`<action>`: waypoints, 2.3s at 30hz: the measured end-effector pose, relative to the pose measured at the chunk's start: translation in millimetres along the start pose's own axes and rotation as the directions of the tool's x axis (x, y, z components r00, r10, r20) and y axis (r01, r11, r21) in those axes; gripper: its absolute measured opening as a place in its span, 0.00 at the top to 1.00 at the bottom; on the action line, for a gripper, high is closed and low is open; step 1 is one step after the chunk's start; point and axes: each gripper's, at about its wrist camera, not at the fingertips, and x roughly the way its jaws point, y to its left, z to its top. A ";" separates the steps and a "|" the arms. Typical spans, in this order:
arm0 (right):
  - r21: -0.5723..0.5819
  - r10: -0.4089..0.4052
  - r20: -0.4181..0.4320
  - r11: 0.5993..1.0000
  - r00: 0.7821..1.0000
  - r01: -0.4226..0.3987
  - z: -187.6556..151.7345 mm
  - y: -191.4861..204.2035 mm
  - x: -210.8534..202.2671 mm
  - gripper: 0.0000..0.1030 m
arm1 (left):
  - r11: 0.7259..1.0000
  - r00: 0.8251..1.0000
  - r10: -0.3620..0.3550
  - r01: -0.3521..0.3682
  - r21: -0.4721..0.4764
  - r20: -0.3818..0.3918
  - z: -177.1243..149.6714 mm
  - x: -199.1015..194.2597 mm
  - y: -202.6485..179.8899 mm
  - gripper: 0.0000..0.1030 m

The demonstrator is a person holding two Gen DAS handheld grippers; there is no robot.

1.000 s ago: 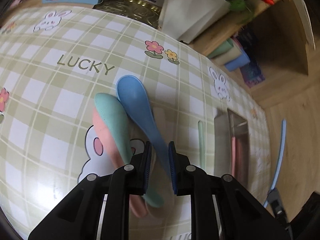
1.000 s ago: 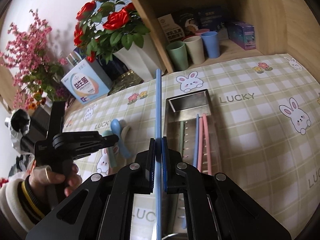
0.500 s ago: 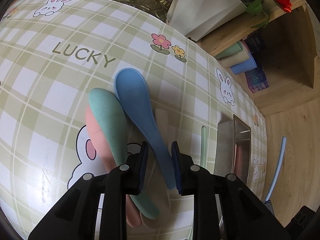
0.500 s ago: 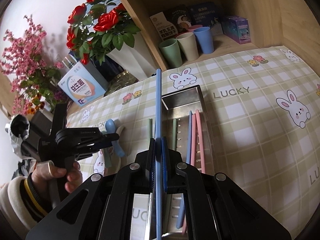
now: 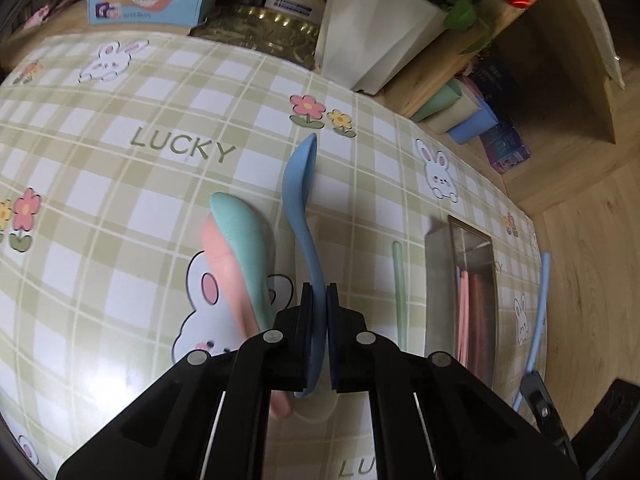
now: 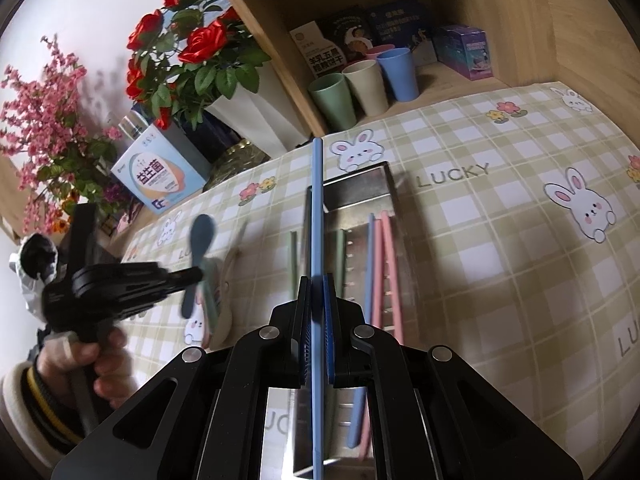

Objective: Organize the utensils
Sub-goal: 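Lower the blue chopstick into the steel tray with the right tool and open, then lower the blue spoon into the steel tray with the left tool and open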

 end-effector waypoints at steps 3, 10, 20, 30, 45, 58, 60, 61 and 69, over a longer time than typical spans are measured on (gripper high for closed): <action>0.012 -0.042 -0.009 0.999 0.999 0.043 0.0 -10.9 0.9 0.94 | 0.999 1.000 0.009 -0.010 0.037 0.022 -12.2 -14.3 -5.9 0.94; -0.031 -0.113 -0.060 0.993 0.992 0.111 3.2 -15.4 18.6 0.94 | 0.998 0.999 -0.011 0.008 0.065 0.047 -40.5 -35.4 -16.9 0.94; -0.037 -0.136 -0.168 0.991 0.976 0.132 -5.5 -7.4 50.0 0.94 | 0.992 0.996 -0.084 0.081 0.100 0.030 -64.8 -40.3 -32.8 0.94; 0.005 -0.160 -0.235 0.986 0.959 0.166 -13.2 -8.6 68.9 0.94 | 0.990 0.996 -0.091 0.089 0.108 0.011 -73.4 -40.1 -34.0 0.94; 0.002 -0.164 -0.208 0.986 0.964 0.168 -11.4 -0.9 50.2 0.93 | 0.994 0.998 -0.066 0.066 0.088 -0.005 -78.2 -42.5 -26.9 0.94; 0.003 -0.214 -0.126 0.976 0.969 0.216 -2.6 -17.8 1.0 0.42 | 0.991 0.998 -0.061 0.062 0.121 -0.018 -84.0 -45.4 -45.6 0.94; 0.015 -0.206 -0.118 0.978 0.971 0.209 -1.3 -25.4 -5.6 0.42 | 0.989 0.998 -0.059 0.061 0.134 -0.020 -84.0 -43.6 -51.2 0.94; 0.036 -0.185 -0.123 0.981 0.975 0.191 -0.5 -29.8 -6.7 0.40 | 0.988 0.998 -0.059 0.062 0.144 -0.022 -84.1 -42.6 -55.4 0.94; 0.130 -0.191 -0.090 0.971 0.977 0.202 4.6 -65.3 -21.6 0.16 | 0.979 0.995 -0.056 0.070 0.191 -0.078 -77.3 -20.4 -91.7 0.94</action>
